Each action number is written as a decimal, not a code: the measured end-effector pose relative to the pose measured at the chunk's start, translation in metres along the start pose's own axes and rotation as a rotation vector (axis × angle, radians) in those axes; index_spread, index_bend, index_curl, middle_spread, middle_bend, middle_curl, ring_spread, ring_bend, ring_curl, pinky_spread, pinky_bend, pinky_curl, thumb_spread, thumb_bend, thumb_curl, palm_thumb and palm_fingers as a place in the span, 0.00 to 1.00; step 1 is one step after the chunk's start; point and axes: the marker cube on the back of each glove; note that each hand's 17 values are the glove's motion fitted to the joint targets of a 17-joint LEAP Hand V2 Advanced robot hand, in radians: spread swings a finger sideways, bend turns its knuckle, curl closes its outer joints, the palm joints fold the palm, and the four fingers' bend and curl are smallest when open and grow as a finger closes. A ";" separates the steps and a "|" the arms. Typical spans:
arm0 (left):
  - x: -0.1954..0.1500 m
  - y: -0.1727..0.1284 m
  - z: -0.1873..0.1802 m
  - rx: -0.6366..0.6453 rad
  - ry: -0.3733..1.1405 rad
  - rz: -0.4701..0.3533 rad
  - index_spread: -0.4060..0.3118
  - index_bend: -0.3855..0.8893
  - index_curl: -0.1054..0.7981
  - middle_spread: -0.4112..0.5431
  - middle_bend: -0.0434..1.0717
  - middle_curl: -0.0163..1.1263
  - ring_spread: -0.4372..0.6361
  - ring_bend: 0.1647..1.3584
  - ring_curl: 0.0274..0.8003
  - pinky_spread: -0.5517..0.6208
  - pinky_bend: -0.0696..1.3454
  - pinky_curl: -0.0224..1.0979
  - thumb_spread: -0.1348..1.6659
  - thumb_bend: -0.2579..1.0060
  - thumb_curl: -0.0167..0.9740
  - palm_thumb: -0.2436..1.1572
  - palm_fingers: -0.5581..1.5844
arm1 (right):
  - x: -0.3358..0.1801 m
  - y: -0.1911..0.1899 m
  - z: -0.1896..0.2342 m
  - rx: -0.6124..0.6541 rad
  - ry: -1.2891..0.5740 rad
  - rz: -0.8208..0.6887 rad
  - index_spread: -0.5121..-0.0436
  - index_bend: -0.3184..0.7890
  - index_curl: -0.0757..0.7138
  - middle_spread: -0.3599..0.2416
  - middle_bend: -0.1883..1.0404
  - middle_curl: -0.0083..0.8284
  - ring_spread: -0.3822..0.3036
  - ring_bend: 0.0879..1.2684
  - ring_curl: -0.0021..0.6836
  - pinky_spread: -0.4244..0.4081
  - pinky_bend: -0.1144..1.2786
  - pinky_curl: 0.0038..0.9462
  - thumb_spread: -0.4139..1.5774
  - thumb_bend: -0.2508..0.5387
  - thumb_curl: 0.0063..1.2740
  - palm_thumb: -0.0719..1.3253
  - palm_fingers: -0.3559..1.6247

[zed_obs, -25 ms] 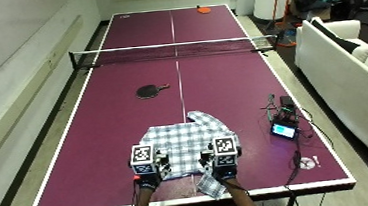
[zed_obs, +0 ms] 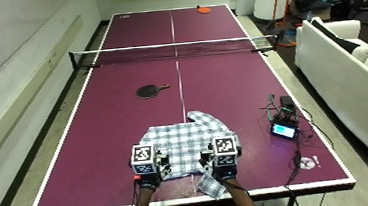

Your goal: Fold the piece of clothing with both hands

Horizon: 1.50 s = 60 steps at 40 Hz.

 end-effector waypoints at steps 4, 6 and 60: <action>0.001 0.021 -0.002 -0.019 0.000 -0.012 0.44 0.43 0.23 0.43 0.20 0.12 0.51 0.30 0.19 0.64 0.29 0.14 0.46 0.26 0.07 0.27 0.49 | -0.013 0.027 -0.009 -0.016 0.013 -0.015 0.47 0.46 0.24 0.51 0.33 0.12 0.68 0.11 0.10 0.72 0.30 0.12 0.55 0.39 0.03 0.14 0.28; 0.004 0.020 0.001 -0.033 -0.002 -0.007 0.43 0.43 0.25 0.43 0.20 0.14 0.52 0.31 0.22 0.66 0.29 0.16 0.51 0.26 0.08 0.27 0.48 | -0.012 0.028 -0.011 -0.016 0.017 -0.011 0.40 0.45 0.26 0.50 0.33 0.14 0.69 0.11 0.11 0.74 0.30 0.13 0.60 0.39 0.03 0.15 0.28; -0.001 0.028 0.076 -0.117 -0.135 0.053 0.38 0.52 0.38 0.37 0.21 0.30 0.47 0.39 0.34 0.57 0.39 0.34 0.68 0.21 0.25 0.23 0.51 | 0.025 0.017 0.094 -0.361 0.002 -0.072 0.29 0.43 0.29 0.32 0.36 0.39 0.55 0.27 0.37 0.67 0.50 0.36 0.69 0.32 0.21 0.28 0.26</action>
